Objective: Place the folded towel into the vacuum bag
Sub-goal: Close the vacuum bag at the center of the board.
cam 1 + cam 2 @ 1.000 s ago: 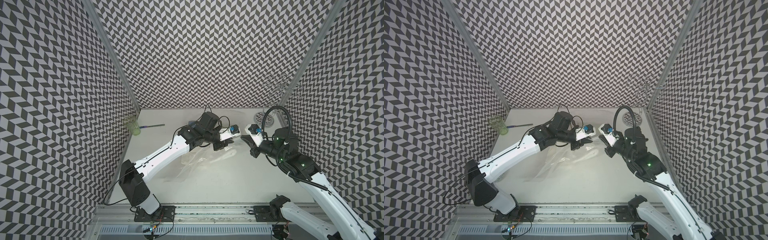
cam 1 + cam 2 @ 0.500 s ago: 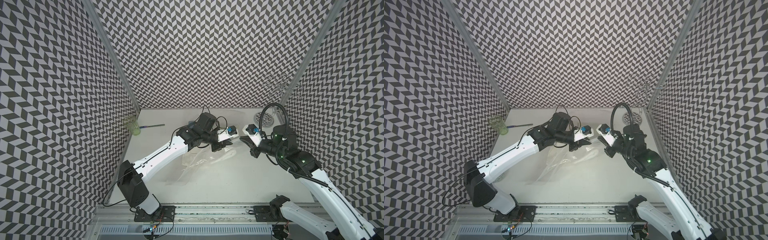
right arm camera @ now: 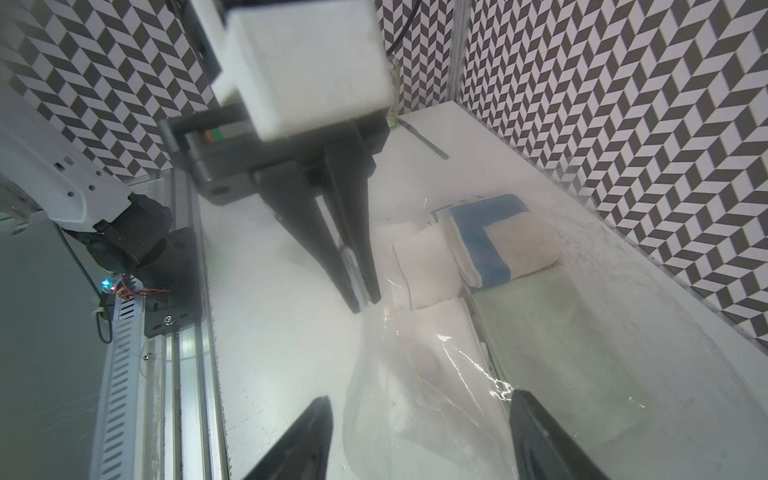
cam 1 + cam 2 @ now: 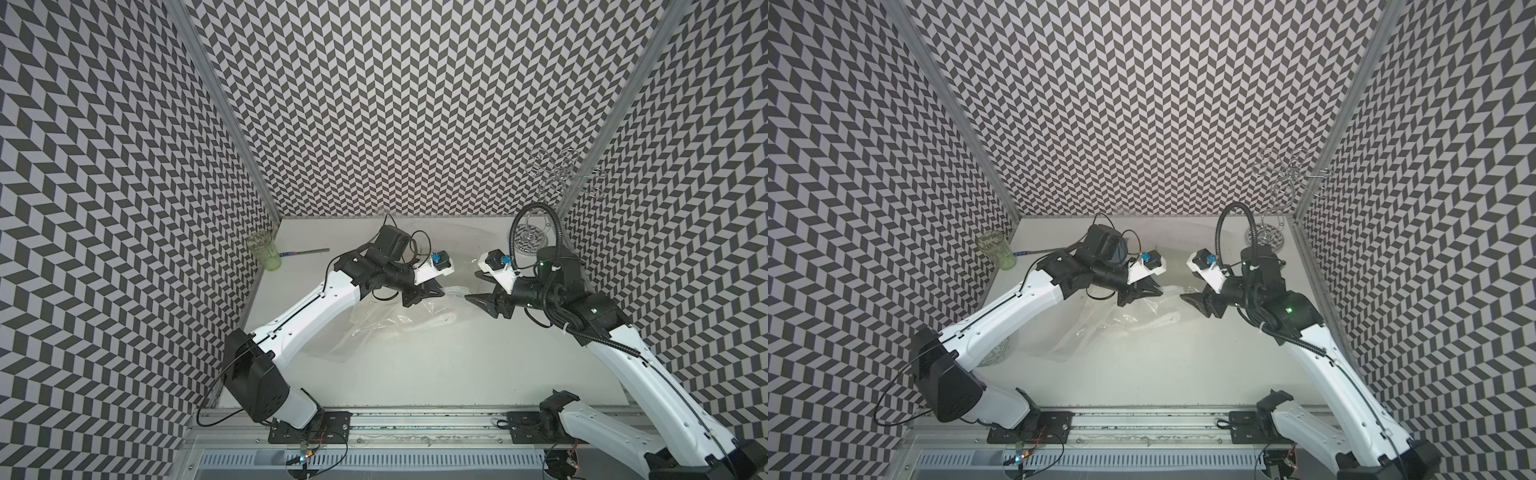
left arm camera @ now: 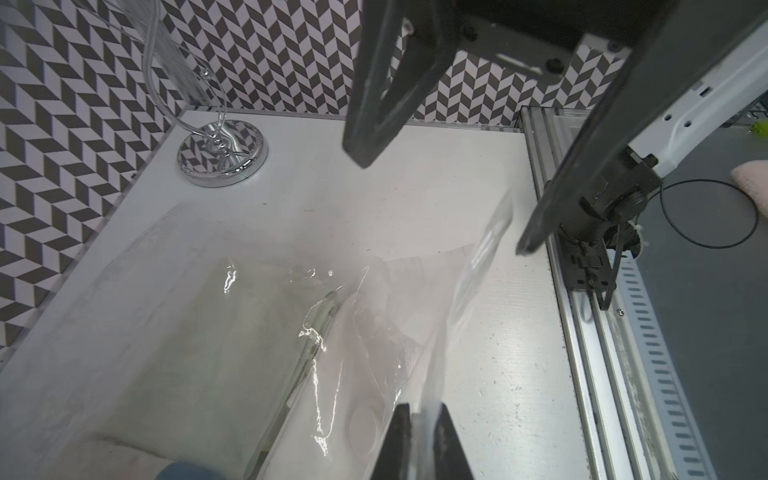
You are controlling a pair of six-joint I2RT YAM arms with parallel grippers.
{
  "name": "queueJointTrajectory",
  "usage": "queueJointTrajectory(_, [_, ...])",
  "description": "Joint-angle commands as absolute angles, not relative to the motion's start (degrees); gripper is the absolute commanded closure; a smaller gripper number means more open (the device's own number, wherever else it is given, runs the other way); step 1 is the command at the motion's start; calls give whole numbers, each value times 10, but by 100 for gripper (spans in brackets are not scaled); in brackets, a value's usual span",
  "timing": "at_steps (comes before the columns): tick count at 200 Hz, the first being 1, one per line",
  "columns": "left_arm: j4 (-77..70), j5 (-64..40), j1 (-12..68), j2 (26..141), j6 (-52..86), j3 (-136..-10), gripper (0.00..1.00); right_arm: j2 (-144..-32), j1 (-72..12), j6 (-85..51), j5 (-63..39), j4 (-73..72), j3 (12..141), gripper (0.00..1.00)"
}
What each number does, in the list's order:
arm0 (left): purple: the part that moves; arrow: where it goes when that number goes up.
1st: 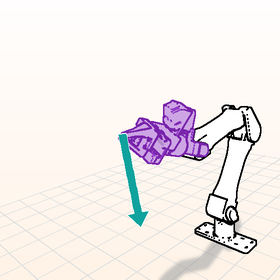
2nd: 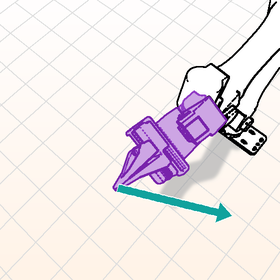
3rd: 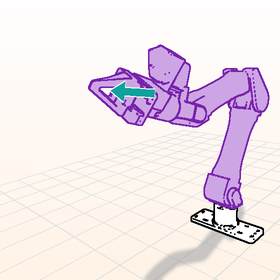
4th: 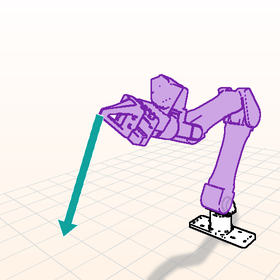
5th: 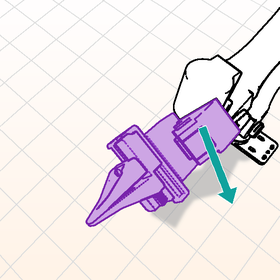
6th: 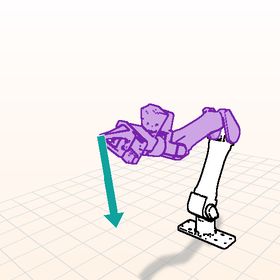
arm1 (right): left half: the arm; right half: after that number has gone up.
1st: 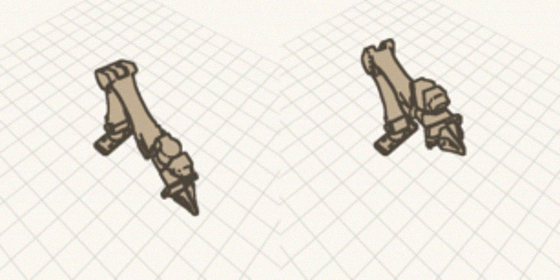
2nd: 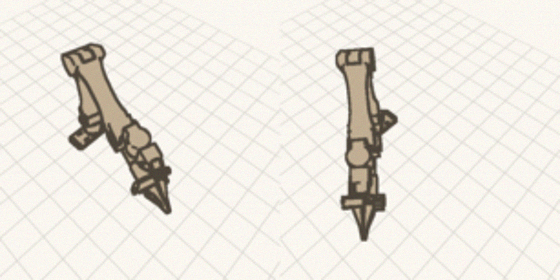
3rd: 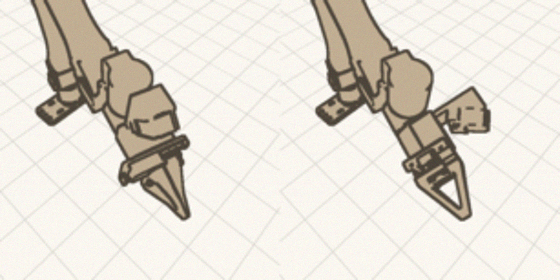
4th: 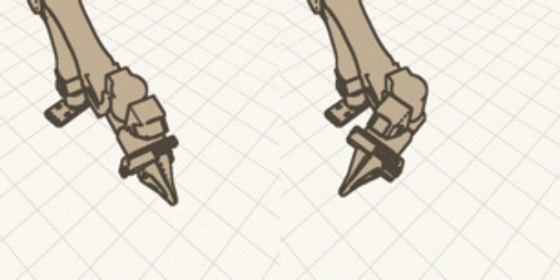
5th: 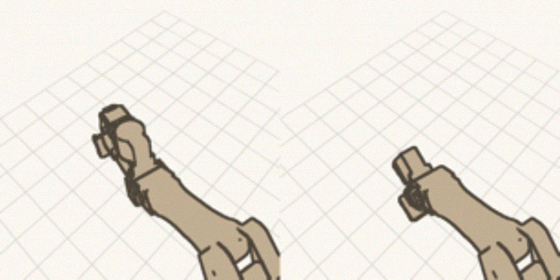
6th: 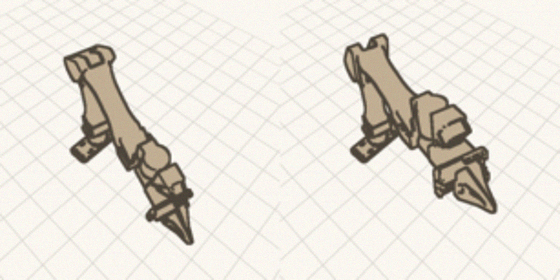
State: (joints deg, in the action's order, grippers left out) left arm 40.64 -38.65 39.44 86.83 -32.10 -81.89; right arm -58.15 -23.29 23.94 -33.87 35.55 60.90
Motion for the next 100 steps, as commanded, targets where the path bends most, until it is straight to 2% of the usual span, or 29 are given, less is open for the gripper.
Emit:
queueJointTrajectory(1, [422, -409, 404, 873, -332, -847, 100, -601, -237, 248, -358, 332, 626, 30])
queueJointTrajectory(29, [423, -408, 410, 870, -332, -848, 100, -625, -258, 255, -405, 351, 638, 34])
queueJointTrajectory(45, [428, -411, 411, 874, -332, -857, 100, -628, -263, 247, -409, 342, 629, 41])
queueJointTrajectory(51, [430, -411, 413, 875, -331, -858, 100, -628, -263, 245, -404, 336, 626, 46])
queueJointTrajectory(57, [432, -411, 415, 875, -332, -861, 100, -630, -263, 242, -400, 330, 625, 54])
queueJointTrajectory(73, [433, -408, 419, 874, -329, -865, 100, -642, -264, 237, -412, 325, 631, 88])
queueJointTrajectory(81, [435, -408, 419, 873, -327, -866, 100, -648, -264, 236, -419, 324, 634, 99])
queueJointTrajectory(90, [437, -404, 419, 871, -323, -866, 97, -650, -263, 236, -420, 321, 635, 100])
queueJointTrajectory(100, [436, -397, 419, 866, -320, -862, 80, -646, -264, 232, -415, 315, 634, 100])
